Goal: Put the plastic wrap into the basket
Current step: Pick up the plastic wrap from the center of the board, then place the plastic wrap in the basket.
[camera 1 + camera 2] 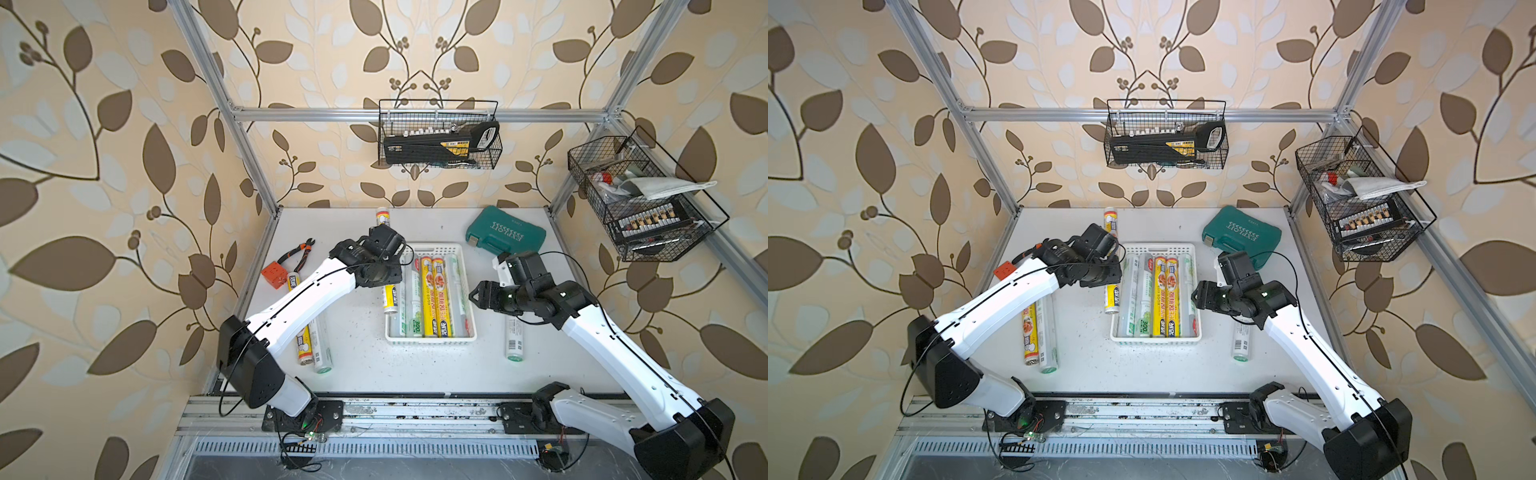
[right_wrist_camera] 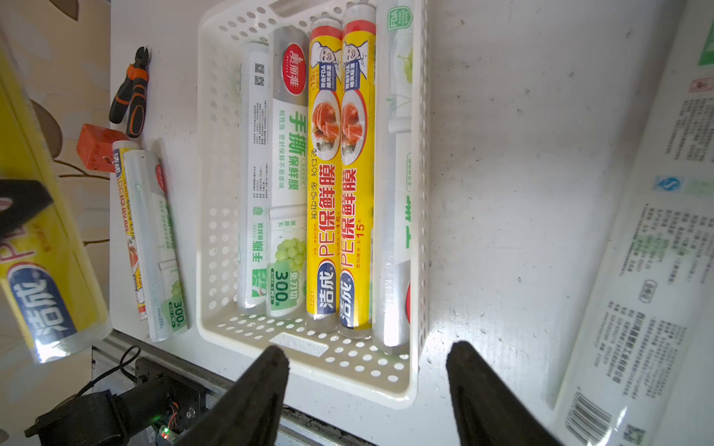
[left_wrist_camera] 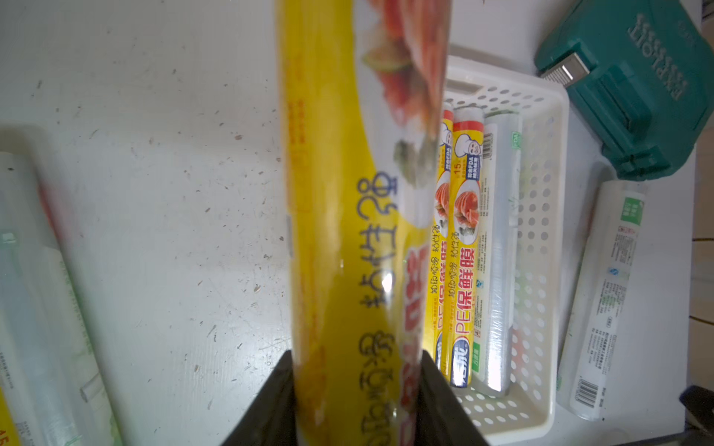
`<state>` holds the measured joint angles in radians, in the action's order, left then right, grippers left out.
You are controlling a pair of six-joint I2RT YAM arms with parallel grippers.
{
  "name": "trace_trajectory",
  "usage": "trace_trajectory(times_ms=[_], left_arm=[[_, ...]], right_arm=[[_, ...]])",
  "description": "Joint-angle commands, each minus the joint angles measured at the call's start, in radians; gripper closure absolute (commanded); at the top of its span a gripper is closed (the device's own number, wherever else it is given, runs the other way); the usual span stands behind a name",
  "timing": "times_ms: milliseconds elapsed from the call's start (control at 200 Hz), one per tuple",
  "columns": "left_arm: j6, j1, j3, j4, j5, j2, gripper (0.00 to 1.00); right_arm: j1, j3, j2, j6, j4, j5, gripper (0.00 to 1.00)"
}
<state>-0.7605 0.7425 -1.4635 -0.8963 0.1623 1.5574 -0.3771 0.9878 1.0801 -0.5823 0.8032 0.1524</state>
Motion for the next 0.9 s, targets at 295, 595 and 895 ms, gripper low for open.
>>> trace_trajectory(times_ms=[295,595,895], left_arm=[[-0.015,0.061,-0.055,0.034,-0.008,0.176,0.70],[0.012,0.061,-0.030,0.074,-0.050,0.254,0.71],[0.018,0.059,-0.015,0.083,-0.046,0.305,0.67]], right_arm=[[0.050,-0.034,-0.030,0.045,0.021,0.047,0.31],[0.064,-0.039,-0.025,0.053,0.026,0.053,0.31],[0.066,-0.055,-0.036,0.042,0.028,0.044,0.31]])
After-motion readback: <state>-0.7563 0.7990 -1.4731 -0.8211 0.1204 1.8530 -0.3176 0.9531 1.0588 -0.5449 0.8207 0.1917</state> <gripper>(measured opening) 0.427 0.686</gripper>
